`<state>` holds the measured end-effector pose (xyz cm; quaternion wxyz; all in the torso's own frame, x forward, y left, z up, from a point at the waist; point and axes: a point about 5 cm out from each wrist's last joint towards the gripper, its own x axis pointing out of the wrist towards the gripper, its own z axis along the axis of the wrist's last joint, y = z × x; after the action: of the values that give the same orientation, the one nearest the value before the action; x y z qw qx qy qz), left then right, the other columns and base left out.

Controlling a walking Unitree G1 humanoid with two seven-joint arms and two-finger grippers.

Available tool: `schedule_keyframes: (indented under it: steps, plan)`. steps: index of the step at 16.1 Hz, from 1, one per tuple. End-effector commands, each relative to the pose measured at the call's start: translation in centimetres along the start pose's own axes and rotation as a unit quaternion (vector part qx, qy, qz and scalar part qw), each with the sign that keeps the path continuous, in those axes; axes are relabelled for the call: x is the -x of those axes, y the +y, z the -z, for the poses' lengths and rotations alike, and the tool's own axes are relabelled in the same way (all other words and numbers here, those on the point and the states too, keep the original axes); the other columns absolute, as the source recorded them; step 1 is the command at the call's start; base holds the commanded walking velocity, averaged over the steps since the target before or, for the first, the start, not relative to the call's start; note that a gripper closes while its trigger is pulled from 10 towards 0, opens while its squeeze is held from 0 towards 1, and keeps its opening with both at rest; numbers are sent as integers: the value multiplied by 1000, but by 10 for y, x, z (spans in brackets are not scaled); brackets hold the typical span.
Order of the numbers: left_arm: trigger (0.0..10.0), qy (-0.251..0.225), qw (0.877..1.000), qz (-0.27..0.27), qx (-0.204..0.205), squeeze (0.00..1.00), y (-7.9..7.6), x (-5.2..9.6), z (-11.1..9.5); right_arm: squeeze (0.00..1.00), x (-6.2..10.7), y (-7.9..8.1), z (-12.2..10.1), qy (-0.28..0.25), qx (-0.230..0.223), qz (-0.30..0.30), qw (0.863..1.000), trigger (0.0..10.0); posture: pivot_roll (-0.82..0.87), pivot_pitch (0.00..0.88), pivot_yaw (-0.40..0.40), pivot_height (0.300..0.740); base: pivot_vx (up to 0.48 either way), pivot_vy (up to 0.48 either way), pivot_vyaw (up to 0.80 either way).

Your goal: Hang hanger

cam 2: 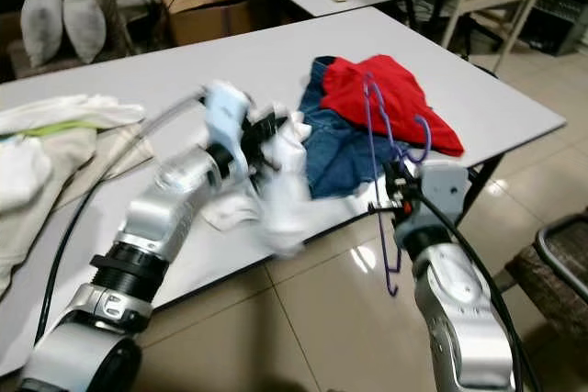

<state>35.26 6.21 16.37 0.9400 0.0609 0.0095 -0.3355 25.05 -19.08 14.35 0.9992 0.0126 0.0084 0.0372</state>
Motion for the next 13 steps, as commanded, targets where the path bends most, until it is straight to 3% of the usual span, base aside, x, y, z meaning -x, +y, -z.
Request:
schedule_keyframes:
  steps: [1,2,6,7,9,10,12,13]
  plan:
    - [10000,46,998,12,-32,0,2,7,21,0,3,-2,-6,-18,8,10,1000,10000,-230,0,70,740,0,0,0]
    - [10000,53,998,21,-20,1000,2,11,25,0,3,-2,-5,-17,7,11,1000,10000,-231,0,71,740,0,0,0]
    - [10000,50,997,24,48,1000,9,20,30,0,7,-4,-6,-19,9,19,1000,10000,-238,0,77,740,0,0,0]
    - [10000,28,996,18,84,1000,14,21,25,0,10,-15,-8,-28,4,40,999,10000,-231,0,75,740,0,0,0]
    - [10000,2,993,43,112,1000,16,28,19,0,13,-30,-15,-47,-23,50,997,10000,-227,0,66,740,0,0,0]
    - [10000,-3,992,56,114,1000,18,33,18,0,14,-36,-18,-53,-25,45,997,10000,-228,0,66,740,0,0,0]
    - [10000,47,997,14,66,1000,42,62,33,0,25,-71,-19,-11,56,42,997,10000,-249,0,65,740,0,0,0]
    - [10000,53,997,7,60,1000,45,65,35,0,27,-74,-19,-7,65,44,997,10000,-249,0,65,740,0,0,0]
